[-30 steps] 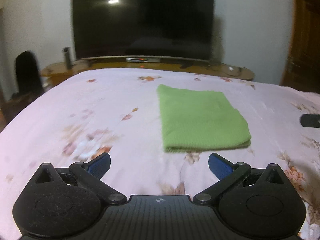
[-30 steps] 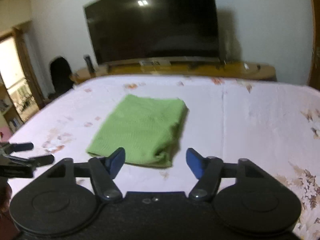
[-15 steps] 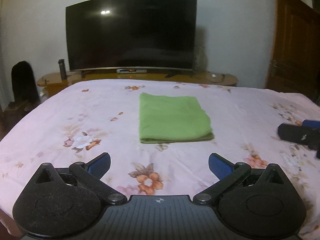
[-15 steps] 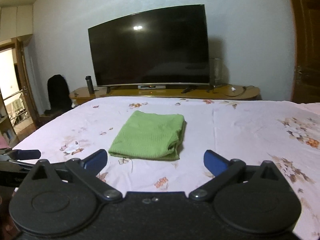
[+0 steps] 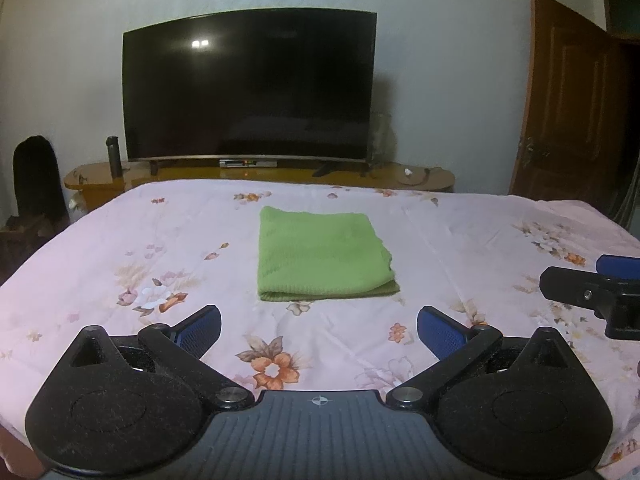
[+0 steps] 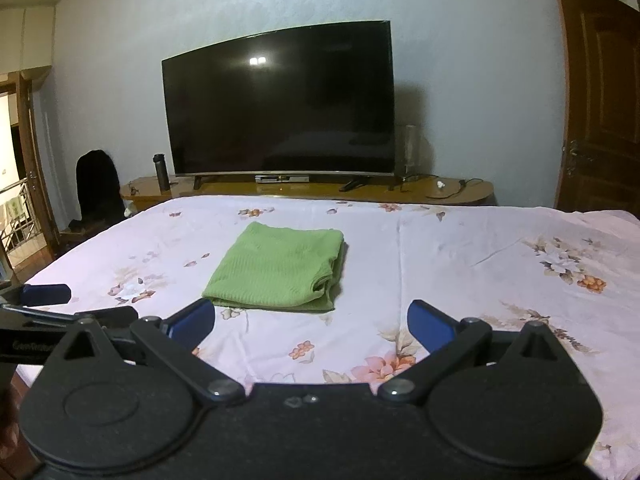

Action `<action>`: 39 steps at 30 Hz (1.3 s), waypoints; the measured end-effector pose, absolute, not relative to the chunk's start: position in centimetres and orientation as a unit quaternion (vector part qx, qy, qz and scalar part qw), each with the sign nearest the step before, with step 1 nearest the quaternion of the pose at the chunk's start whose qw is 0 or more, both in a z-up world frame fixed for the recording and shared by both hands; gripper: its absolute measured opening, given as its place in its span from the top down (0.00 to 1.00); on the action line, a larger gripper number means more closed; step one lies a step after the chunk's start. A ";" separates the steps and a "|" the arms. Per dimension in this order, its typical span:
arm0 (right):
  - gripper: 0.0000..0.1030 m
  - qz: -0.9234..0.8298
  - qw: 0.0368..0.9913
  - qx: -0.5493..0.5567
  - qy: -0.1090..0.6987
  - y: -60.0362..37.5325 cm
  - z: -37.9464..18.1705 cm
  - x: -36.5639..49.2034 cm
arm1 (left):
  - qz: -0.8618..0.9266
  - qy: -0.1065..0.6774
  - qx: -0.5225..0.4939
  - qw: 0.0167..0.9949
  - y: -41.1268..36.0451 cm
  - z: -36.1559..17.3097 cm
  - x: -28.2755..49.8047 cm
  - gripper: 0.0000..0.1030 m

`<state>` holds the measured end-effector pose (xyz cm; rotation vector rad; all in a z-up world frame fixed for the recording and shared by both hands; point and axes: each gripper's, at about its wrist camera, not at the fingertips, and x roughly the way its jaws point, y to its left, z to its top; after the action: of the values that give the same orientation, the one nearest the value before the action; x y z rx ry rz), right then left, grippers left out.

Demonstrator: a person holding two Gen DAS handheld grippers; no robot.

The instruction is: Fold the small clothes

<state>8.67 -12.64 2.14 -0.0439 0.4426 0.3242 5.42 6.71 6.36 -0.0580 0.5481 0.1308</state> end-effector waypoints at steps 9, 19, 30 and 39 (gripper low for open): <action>0.01 0.157 0.965 -0.019 0.210 -13.0 2.5 8.2 | 0.063 0.263 -0.026 0.962 6.5 6.7 5.1 0.00; 0.01 0.161 0.965 -0.017 0.206 -13.0 2.5 8.2 | 0.063 0.260 -0.018 0.963 6.2 6.9 5.2 0.00; 0.01 0.157 0.966 -0.015 0.205 -13.5 2.6 8.1 | 0.055 0.260 -0.011 0.964 5.4 6.9 5.5 0.00; 0.01 0.154 0.967 -0.013 0.204 -13.8 2.7 8.0 | 0.053 0.258 -0.007 0.965 5.0 7.1 5.8 0.00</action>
<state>7.97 -13.76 2.66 -0.0260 0.4128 0.3122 5.76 4.98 7.07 -0.0142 0.5217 0.1080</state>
